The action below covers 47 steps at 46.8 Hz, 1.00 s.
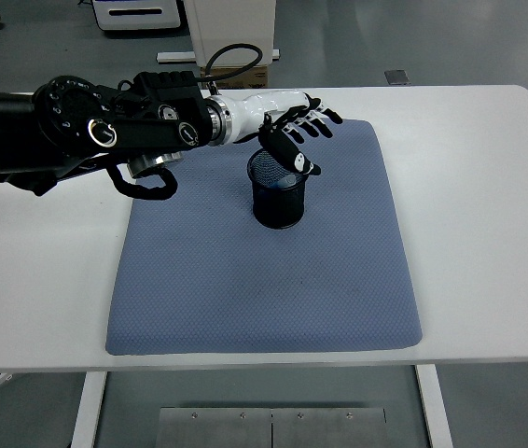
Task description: Left hand places marker in pen holder
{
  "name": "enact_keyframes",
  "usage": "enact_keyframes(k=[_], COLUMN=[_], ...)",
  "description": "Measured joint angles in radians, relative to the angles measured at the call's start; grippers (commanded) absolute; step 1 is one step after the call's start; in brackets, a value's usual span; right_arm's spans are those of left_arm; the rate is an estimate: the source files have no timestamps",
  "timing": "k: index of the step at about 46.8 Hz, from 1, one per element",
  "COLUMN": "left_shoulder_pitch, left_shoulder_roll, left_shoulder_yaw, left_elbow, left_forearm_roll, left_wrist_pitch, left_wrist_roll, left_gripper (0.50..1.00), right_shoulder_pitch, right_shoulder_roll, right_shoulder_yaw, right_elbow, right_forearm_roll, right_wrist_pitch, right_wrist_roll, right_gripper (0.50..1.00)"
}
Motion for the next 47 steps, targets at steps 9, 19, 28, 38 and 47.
enact_keyframes(k=[9, 19, 28, 38, 47], left_shoulder_pitch=[-0.012, -0.016, 0.0, 0.035, 0.156], left_shoulder_roll=[0.01, 0.08, 0.113, 0.166, 0.176], left_shoulder_yaw=[-0.001, -0.002, -0.002, -0.002, -0.054], left_elbow=[0.0, 0.042, 0.137, 0.21, 0.327], left_forearm_roll=[0.0, 0.0, 0.009, 0.024, 0.014], left_wrist_pitch=[0.002, -0.001, -0.001, 0.004, 0.021], left_wrist_roll=[0.001, 0.002, 0.006, 0.003, -0.002], left_gripper=[1.0, 1.0, 1.0, 1.0, 1.0], right_shoulder_pitch=[0.0, 0.0, 0.0, 0.0, 0.001], right_shoulder_roll=[0.0, 0.0, 0.0, 0.0, 0.0], right_shoulder_yaw=[0.0, 0.0, 0.0, 0.0, 0.0], right_elbow=[0.0, 0.0, 0.0, 0.0, 0.0], right_forearm_roll=[0.0, 0.0, 0.0, 0.0, 0.0], right_wrist_pitch=[0.0, 0.0, 0.0, 0.0, 0.0], right_wrist_roll=[0.001, 0.001, 0.0, 0.0, 0.0], right_gripper=[1.0, 1.0, 1.0, 1.0, 1.0])
